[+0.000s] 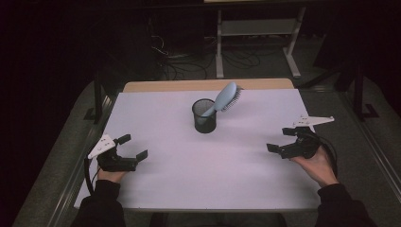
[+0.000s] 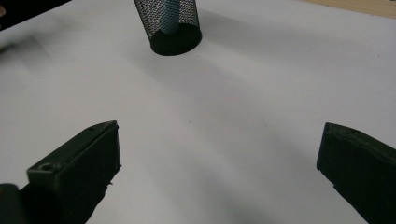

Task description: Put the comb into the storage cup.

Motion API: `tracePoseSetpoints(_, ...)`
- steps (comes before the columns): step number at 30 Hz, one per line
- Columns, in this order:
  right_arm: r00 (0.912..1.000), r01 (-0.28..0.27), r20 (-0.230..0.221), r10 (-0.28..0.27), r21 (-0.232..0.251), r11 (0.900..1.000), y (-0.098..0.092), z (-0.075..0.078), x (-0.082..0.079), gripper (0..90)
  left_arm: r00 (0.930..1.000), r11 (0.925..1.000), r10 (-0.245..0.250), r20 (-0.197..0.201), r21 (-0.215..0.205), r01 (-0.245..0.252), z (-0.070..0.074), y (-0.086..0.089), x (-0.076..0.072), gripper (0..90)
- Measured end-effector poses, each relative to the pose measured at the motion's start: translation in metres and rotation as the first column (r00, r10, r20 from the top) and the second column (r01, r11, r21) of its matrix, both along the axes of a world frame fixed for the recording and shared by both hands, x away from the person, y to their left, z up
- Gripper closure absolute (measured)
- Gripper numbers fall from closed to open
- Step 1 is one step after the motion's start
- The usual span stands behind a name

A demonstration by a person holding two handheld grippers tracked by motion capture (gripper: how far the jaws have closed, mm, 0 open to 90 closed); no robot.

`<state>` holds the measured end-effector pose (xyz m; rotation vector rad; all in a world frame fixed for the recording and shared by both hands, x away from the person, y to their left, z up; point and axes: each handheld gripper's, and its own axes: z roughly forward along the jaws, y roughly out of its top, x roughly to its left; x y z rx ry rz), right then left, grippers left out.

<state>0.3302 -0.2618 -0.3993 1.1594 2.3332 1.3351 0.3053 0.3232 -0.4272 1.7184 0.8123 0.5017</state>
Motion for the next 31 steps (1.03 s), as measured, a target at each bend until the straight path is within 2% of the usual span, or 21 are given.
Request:
tracePoseSetpoints(14, 0.9997, 0.003, 0.026, -0.002, -0.021, 1.0, -0.005, -0.018, -0.018, 0.0, 1.0, 1.0, 0.004, -0.002, -0.002, -0.004, 0.0, 0.001, 0.0, 0.0)
tracePoseSetpoints(24, 0.9988, 0.011, 0.048, -0.011, -0.016, 1.0, -0.008, -0.027, -0.03, 0.0, 1.0, 1.0, 0.003, -0.004, -0.001, -0.003, -0.001, 0.002, 0.001, 0.0)
tracePoseSetpoints(27, 0.999, 0.02, 0.04, -0.019, -0.028, 0.999, -0.008, -0.031, -0.031, 0.0, 1.0, 1.0, 0.003, -0.007, -0.003, -0.003, -0.001, 0.002, 0.001, 0.0)
tracePoseSetpoints(31, 0.9989, 0.029, 0.038, -0.028, -0.018, 0.999, -0.008, -0.031, -0.032, 0.0, 1.0, 0.9999, 0.007, -0.002, -0.014, -0.007, -0.001, 0.003, 0.001, 0.0)
